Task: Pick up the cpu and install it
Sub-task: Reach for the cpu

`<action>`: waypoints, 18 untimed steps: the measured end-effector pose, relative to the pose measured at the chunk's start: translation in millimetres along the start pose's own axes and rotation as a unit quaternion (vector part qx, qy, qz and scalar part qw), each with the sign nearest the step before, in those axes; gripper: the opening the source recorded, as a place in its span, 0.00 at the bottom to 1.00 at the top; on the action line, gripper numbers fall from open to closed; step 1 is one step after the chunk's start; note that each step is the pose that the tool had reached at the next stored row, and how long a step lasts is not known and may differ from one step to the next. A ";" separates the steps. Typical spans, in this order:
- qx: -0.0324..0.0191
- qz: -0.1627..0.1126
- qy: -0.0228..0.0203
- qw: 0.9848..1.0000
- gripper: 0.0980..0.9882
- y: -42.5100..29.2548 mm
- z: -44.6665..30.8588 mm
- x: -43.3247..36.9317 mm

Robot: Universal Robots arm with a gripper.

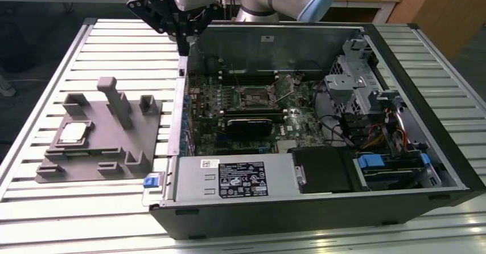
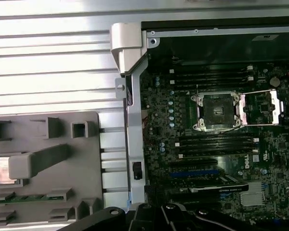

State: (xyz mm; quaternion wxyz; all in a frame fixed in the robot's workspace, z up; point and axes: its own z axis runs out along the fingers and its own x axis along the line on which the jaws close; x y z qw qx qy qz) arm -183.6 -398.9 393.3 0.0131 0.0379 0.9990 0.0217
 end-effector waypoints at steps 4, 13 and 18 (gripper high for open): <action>0.000 0.000 0.000 1.000 0.01 -0.5 -0.1 6.0; 0.000 0.000 0.000 1.000 0.01 -1.6 -0.6 20.8; 0.000 0.000 0.000 1.000 0.01 -2.2 -0.7 29.3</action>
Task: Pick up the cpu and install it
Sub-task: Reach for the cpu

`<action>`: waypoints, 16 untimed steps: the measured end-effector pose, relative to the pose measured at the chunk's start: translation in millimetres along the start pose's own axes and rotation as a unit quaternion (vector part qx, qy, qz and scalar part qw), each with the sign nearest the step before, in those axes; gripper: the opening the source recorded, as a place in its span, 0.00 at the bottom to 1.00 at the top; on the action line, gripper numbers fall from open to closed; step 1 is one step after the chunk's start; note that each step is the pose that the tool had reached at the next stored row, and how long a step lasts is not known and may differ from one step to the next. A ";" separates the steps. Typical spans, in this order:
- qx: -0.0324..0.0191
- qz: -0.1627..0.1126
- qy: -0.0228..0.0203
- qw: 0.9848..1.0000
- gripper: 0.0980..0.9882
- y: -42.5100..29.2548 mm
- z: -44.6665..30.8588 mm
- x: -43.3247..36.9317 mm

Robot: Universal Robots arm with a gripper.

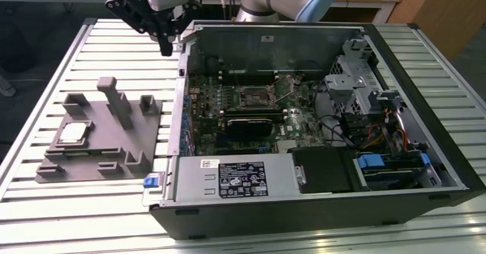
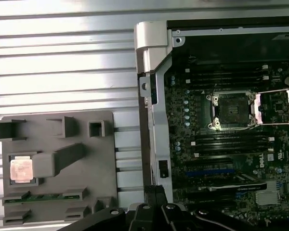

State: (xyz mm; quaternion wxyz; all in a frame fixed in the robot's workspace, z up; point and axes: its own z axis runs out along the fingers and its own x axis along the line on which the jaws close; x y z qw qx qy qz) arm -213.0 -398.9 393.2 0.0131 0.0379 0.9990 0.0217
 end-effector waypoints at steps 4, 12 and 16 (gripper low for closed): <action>0.000 0.000 0.000 1.000 0.01 -0.5 -0.1 6.9; 0.000 0.000 0.000 1.000 0.01 -1.4 0.0 18.8; 0.000 0.000 0.000 1.000 0.01 -1.9 0.6 24.0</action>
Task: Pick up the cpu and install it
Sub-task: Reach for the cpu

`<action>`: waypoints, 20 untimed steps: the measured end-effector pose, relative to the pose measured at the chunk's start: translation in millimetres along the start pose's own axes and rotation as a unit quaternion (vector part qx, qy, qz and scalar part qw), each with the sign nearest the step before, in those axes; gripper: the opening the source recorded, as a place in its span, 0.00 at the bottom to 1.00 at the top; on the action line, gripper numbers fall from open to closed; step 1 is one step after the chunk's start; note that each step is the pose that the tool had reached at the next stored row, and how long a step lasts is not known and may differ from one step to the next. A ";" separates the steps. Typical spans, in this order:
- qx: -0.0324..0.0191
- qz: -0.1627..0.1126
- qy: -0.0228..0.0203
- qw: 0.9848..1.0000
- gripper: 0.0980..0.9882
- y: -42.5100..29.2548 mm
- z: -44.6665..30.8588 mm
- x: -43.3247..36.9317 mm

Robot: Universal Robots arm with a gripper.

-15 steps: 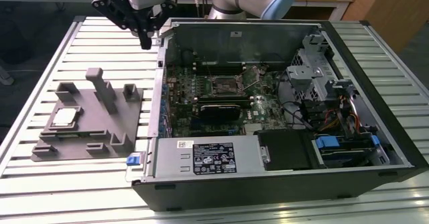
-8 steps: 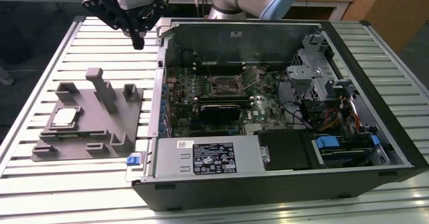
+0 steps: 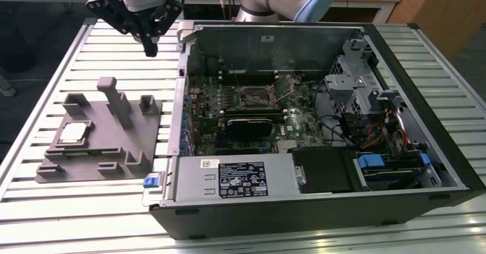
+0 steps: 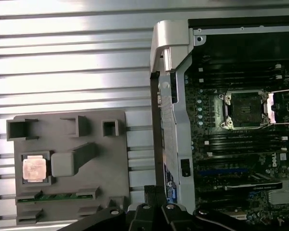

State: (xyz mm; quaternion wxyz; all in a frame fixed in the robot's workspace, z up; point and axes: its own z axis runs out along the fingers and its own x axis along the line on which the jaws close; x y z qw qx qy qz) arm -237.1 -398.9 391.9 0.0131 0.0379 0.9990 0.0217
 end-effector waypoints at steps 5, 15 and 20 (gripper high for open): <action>0.000 0.000 0.000 1.000 0.01 -0.5 0.6 6.7; 0.000 0.000 0.000 1.000 0.01 -1.6 1.7 20.4; 0.000 0.000 0.000 1.000 0.01 -2.2 2.2 27.2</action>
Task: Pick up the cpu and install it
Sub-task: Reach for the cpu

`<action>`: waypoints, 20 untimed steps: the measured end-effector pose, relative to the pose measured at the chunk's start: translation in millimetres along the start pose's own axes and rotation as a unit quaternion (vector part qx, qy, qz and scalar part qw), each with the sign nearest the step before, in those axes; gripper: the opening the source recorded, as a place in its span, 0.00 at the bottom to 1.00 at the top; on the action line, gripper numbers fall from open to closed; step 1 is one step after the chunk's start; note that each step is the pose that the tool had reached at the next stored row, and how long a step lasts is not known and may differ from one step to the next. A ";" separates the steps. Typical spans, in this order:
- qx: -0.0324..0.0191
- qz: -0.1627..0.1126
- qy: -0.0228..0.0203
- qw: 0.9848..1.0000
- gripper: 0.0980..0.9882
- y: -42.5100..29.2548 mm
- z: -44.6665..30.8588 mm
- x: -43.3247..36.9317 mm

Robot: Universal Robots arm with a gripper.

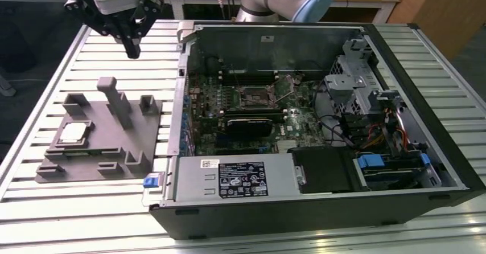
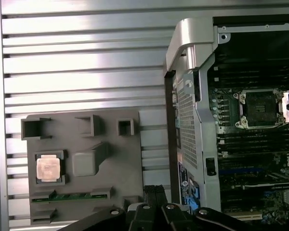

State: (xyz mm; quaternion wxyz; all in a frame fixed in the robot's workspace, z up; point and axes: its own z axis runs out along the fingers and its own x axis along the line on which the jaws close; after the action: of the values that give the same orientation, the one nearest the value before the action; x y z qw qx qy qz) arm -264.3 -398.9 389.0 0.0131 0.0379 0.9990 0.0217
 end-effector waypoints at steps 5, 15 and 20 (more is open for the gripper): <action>0.000 0.000 0.000 1.000 0.01 -0.6 0.6 7.1; 0.000 0.000 0.000 1.000 0.01 -1.7 2.6 20.6; 0.000 0.000 0.000 1.000 0.01 -2.4 4.0 28.8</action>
State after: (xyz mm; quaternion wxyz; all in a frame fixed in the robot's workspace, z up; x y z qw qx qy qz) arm -293.1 -399.0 384.1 0.0131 0.0379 0.9990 0.0217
